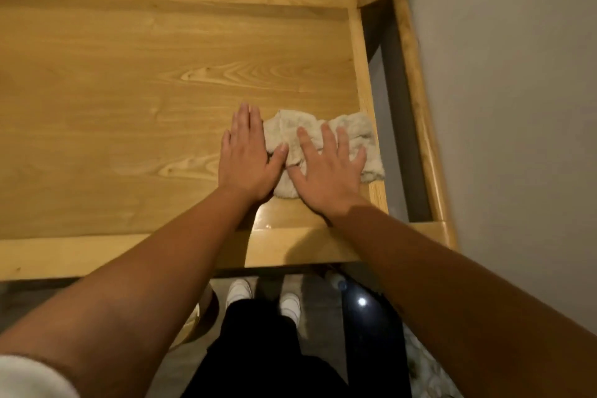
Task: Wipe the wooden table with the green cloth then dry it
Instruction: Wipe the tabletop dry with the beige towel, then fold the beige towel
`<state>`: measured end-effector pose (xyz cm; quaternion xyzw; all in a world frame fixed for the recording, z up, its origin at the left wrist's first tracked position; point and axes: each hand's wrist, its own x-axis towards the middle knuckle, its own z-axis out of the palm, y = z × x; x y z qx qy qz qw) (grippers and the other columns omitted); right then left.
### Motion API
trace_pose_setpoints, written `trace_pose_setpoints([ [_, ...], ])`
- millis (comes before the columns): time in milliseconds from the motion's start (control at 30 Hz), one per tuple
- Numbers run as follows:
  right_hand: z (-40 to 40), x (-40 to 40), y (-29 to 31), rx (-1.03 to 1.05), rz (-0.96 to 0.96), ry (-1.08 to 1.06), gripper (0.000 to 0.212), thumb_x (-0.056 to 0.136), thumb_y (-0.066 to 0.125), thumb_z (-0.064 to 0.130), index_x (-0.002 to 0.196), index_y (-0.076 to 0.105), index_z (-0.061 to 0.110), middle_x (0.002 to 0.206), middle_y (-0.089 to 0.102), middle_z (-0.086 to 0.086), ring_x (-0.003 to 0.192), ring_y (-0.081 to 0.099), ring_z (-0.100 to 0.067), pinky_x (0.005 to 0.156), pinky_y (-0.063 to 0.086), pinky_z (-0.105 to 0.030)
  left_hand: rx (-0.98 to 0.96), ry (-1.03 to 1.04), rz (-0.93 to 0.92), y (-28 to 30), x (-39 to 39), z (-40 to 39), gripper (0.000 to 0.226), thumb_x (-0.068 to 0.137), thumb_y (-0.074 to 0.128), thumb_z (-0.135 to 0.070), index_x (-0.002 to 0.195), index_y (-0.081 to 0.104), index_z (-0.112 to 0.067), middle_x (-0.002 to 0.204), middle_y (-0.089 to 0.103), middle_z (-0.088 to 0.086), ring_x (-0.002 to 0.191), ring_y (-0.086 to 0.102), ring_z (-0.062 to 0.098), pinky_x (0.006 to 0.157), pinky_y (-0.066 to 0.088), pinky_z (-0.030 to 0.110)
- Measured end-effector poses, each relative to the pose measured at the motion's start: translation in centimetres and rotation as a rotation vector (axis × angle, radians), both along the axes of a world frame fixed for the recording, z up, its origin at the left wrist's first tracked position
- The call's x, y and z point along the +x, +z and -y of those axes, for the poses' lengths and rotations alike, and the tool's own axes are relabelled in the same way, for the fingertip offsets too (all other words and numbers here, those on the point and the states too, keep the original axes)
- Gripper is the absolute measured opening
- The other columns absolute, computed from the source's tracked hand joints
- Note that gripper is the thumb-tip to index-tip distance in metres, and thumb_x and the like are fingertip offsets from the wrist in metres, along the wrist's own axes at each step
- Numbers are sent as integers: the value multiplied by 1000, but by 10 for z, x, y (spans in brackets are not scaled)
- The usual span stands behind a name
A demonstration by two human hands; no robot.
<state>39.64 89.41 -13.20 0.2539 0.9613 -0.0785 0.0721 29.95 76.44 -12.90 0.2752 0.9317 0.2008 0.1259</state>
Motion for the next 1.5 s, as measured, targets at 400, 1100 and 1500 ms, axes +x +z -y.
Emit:
trace_pose_setpoints([
  [400,30,79,52,-258,214,165,77,86,21,75,154,5,42,163,11,-1,144,18,-34,104,33,-59,-313,-81,140,17,122,120,83,98,34,-58,160,-5,-18,169,-10,9,154,-11,34,121,4,57],
  [1100,-22,64,102,-353,192,302,28,89,65,43,107,65,22,101,67,-1,94,59,-23,78,45,-36,572,1190,1243,54,176,52,43,85,72,-21,125,60,-6,108,68,15,94,69,30,71,62,39],
  [1500,-8,89,191,-445,156,520,45,92,67,18,135,57,25,126,65,-1,110,55,-17,88,40,-30,-121,-448,38,144,84,44,55,87,69,-47,138,52,-33,159,36,-5,151,21,22,113,18,51],
])
